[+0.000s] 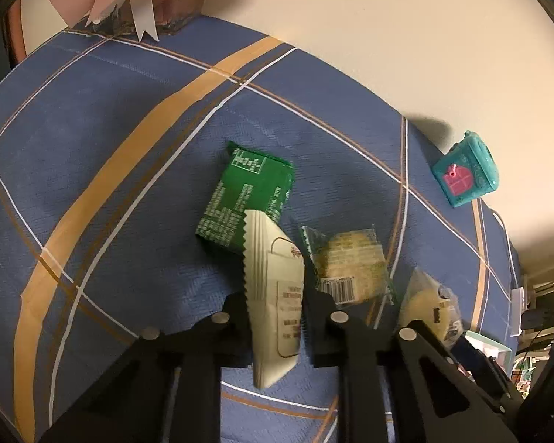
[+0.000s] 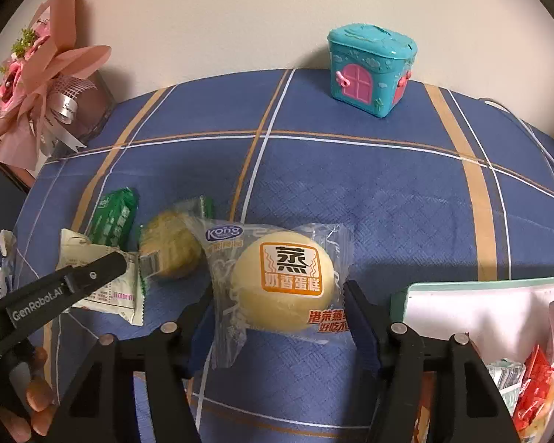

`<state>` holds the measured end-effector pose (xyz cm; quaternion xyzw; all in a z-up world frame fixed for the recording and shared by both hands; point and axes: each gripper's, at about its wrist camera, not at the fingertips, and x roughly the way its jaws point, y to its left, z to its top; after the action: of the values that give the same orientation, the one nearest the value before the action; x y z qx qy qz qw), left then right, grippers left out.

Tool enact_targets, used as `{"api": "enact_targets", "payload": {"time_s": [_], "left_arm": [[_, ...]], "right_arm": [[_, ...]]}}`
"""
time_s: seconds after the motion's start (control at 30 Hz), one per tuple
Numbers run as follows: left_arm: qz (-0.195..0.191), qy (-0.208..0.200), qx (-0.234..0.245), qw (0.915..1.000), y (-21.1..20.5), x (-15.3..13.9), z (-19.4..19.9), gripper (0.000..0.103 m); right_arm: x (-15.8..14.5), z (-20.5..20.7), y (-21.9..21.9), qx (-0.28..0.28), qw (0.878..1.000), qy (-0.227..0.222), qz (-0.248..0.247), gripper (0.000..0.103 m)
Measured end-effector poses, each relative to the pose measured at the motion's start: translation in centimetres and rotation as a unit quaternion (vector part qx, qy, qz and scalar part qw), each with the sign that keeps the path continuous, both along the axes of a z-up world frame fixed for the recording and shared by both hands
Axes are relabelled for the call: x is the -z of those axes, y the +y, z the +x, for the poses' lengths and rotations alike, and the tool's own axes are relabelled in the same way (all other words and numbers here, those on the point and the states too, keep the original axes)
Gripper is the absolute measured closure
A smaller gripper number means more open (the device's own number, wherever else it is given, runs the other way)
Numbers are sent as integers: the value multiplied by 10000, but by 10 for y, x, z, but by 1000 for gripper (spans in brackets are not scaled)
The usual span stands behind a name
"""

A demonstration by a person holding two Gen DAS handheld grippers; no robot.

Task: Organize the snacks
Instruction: 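Grasp the cream-white packet with the left tool while the right tool grasps the cup cake, then lift and carry the cream-white packet and cup cake over the tray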

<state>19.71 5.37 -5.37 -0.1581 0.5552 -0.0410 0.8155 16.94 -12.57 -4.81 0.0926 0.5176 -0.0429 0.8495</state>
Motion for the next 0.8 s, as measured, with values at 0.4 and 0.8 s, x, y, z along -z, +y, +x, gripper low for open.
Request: {"api": "enact_targets", "payload": {"time_s": [0.4,0.8], "left_arm": [[-42,-52,-88,9999,-3,-23,-9,83],[62,-130,-9,9999,-9,-52,-37,83]], "right_arm": [[-17,-12,-7,116,9998,76,127,38],[-51,-36,-9,244,9996,11,121,38]]}}
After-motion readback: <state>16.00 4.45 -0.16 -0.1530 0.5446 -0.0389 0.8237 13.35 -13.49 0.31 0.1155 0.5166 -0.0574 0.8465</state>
